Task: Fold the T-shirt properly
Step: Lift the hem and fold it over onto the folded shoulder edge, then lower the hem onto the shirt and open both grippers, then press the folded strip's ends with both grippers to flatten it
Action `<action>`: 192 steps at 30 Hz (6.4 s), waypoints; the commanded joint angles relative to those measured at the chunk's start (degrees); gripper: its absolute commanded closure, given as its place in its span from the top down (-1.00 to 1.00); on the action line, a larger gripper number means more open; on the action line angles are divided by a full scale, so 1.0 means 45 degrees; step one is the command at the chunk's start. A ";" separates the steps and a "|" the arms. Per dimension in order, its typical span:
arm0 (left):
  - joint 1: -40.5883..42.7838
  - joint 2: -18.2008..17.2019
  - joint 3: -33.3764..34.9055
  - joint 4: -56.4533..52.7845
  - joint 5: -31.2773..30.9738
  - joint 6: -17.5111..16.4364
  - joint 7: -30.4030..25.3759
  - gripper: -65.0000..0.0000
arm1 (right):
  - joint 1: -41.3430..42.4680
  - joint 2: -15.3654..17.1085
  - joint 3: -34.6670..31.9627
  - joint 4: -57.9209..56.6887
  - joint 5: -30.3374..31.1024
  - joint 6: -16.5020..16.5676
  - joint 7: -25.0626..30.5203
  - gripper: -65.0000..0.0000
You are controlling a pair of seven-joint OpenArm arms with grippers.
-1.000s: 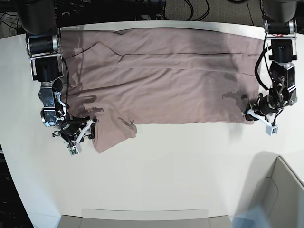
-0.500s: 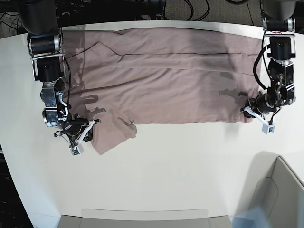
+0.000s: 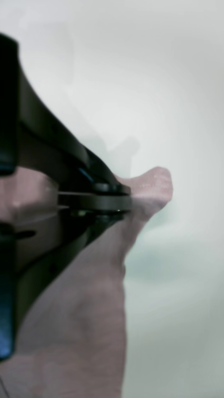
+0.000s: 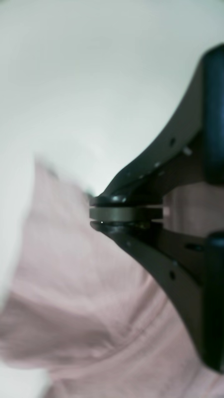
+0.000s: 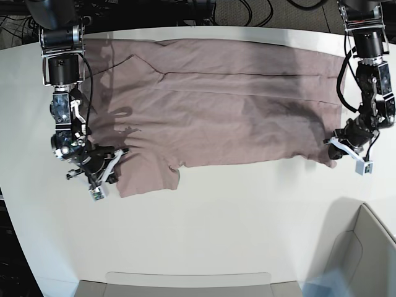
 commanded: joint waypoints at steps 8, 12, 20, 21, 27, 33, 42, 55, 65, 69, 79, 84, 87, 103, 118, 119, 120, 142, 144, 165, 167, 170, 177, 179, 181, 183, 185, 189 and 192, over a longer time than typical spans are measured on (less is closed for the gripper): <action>0.1436 -0.0283 -0.0873 0.2232 -0.0104 0.0002 -0.0230 -1.00 | -0.1030 0.0404 0.1021 0.3150 0.0041 -0.0062 -0.0950 -1.00; 0.2002 -0.0283 -0.1792 0.3131 -0.0104 0.0002 0.0649 -1.00 | -0.1929 0.0580 0.1060 0.4263 0.0041 -0.0062 -0.0950 -1.00; 0.2061 0.0244 -0.3609 0.4010 -0.0104 -0.0057 0.3091 -1.00 | -0.3863 0.0502 0.2408 0.6295 0.0041 -0.0062 -0.0950 -1.00; 0.2080 0.0284 -0.3765 0.4010 -0.0104 -0.0057 0.3287 -1.00 | -0.4156 0.0502 0.2408 0.6608 0.0041 -0.0062 -0.0950 -1.00; 0.2744 0.0323 -0.3941 0.4577 -0.0084 -0.0057 0.3755 -1.00 | -0.5719 0.0521 0.2604 0.8249 0.0041 -0.0062 -0.0969 -1.00; 0.3975 0.0323 -0.3960 0.6003 -0.0084 0.0002 0.3755 -1.00 | -0.6774 0.0365 0.3659 0.9050 0.0451 -0.0062 -0.0969 -1.00; 0.4913 0.0323 -0.3980 0.6081 -0.0065 0.0002 0.3755 -1.00 | -0.8141 0.0502 0.5456 1.0280 0.2463 -0.0042 -0.2356 -1.00; 0.6749 0.0596 -0.4742 0.6393 -0.0065 -0.0057 0.3619 -1.00 | -1.0505 0.0853 0.6276 1.1277 0.3108 -0.0042 -0.2454 -1.00; 0.7140 0.0616 -0.4468 0.6589 -0.0065 0.0002 0.3716 -1.00 | -1.1521 0.0834 0.6354 1.1257 0.3108 -0.0042 -0.2435 -1.00; 0.7394 0.0616 -0.4566 0.6862 -0.0065 0.0021 0.3580 -0.66 | -1.1580 0.0834 0.6257 1.1257 0.3108 -0.0042 -0.2435 -0.66; 0.6710 0.0088 -0.3413 0.6921 -0.0045 0.0041 0.3677 -0.57 | -1.1463 0.0932 0.5534 1.1199 0.3108 -0.0042 -0.2435 -0.11; 0.5577 -0.0693 -0.2241 0.4401 -0.0065 0.0002 0.3580 -0.57 | -1.1463 0.0893 0.4987 1.1120 0.3108 -0.0042 -0.2435 -0.11; 0.5069 -0.0732 -0.2026 0.3561 -0.0065 -0.0018 0.3580 -0.57 | -1.1404 0.0932 0.4967 1.0788 0.3108 -0.0042 -0.2415 -0.11; 0.5382 -0.0674 -0.0346 0.2174 -0.0123 -0.0486 0.3111 -0.57 | -1.1209 0.0932 0.4987 1.0632 0.3069 -0.0042 -0.2415 -0.11; 0.4796 -0.0576 -0.2182 -0.1011 -0.0104 -0.2538 0.2486 -1.00 | -1.1033 0.0834 0.5046 1.0632 0.3108 -0.0062 -0.2435 -0.11; 0.4776 -0.0615 -0.2456 -0.1011 -0.0104 -0.2538 0.2486 -1.00 | -1.1033 0.0834 0.5046 1.0632 0.3108 -0.0062 -0.2435 -0.11; 0.4757 -0.0713 -0.2729 -0.1011 -0.0104 -0.2538 0.2486 -1.00 | -1.1033 0.0834 0.5046 1.0632 0.3108 -0.0062 -0.2435 -0.11; 0.4620 -0.0283 -0.6402 0.4420 -0.0104 -0.2538 0.6119 -1.00 | -1.1033 0.0287 0.5046 1.0671 0.3108 -0.0062 -0.2435 -0.11; 0.4952 -0.0009 -0.6402 0.5085 -0.0104 -0.2538 0.6178 -1.00 | -1.1033 0.0287 0.5026 1.0691 0.3108 -0.0062 -0.2435 -0.11; 0.4190 -0.0654 -0.6207 0.1470 0.1869 -0.2538 0.4068 -1.00 | -1.0857 0.0385 0.4967 1.0652 0.3089 -0.0062 -0.2435 -0.11; 0.4249 -0.0654 -0.5914 0.1998 0.1733 -0.2538 0.4029 -0.79 | -1.0837 0.0385 0.4967 1.0652 0.3089 -0.0062 -0.2435 -0.11; 0.4542 -0.0654 -0.5816 0.2682 0.1694 -0.2479 0.4127 -0.51 | -1.0837 0.0385 0.4967 1.0652 0.3089 -0.0062 -0.2474 -0.11; 0.4952 -0.0635 -0.5308 0.3150 0.1674 -0.2499 0.4166 -0.52 | -1.0837 0.0385 0.4967 1.0632 0.3030 -0.0062 -0.2454 -0.11; 0.5128 -0.0596 -0.5347 0.3150 0.1674 -0.2538 0.4166 -0.52 | -1.0779 0.0385 0.4967 1.0632 0.3049 -0.0062 -0.2454 -0.11; 0.5128 -0.0556 -0.5386 0.3131 0.1674 -0.2538 0.4166 -0.53 | -1.0642 0.0385 0.4967 1.0632 0.3030 -0.0062 -0.2513 -0.11; 0.5186 -0.0556 -0.5386 0.3131 0.1674 -0.2538 0.4088 -0.53 | -1.0642 0.0385 0.4967 1.0632 0.3049 -0.0062 -0.2513 -0.11; 0.5206 -0.0498 -0.5386 0.3150 0.1674 -0.2538 0.4009 -0.52 | -1.0622 0.0404 0.4967 1.0632 0.3049 -0.0062 -0.2513 -0.11; 0.5421 -0.0459 -0.5289 0.3229 0.1381 -0.2518 0.3326 -0.52 | -1.0505 0.0600 0.4948 1.0632 0.3069 -0.0062 -0.2513 -0.11; 0.6007 -0.0537 -0.5308 0.3209 0.0307 -0.2479 0.2661 -0.52 | -1.0486 0.0658 0.4948 1.0632 0.3089 -0.0062 -0.2513 -0.11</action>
